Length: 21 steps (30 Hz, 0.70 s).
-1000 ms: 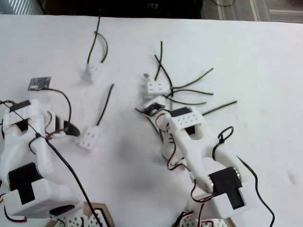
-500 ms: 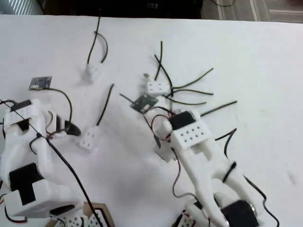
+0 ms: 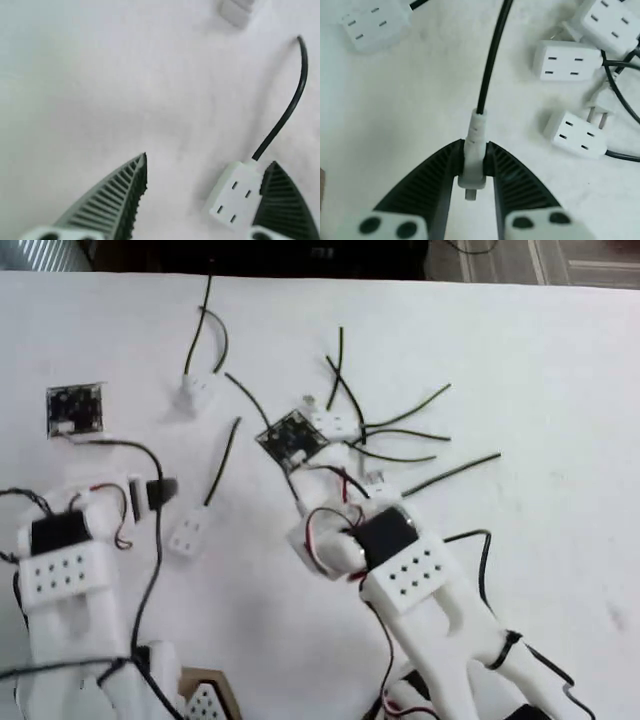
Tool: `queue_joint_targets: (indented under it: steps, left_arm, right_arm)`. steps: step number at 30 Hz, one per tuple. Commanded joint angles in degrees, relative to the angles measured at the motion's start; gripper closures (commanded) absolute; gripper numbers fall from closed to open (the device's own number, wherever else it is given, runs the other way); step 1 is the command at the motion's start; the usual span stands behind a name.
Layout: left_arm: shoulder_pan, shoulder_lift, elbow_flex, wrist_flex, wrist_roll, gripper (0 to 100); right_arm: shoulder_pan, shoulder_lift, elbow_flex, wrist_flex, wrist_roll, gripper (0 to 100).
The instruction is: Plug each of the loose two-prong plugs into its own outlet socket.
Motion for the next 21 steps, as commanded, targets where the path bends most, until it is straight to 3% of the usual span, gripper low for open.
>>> queue_joint_targets:
  steps: [1,10,21]
  left_arm:
    - [1.54,-8.31,5.89,-6.86,3.69,65]
    - [6.55,-15.78,12.92,-12.57,7.12,65]
    - [13.85,-16.75,12.40,-9.41,7.74,65]
  right_arm:
    - [-2.42,-4.09,-1.14,-1.80,-2.81,98.1]
    - [-7.60,-18.68,16.18,-18.68,-3.25,98.1]
    - [-12.44,-32.66,27.16,-25.80,-3.25,98.1]
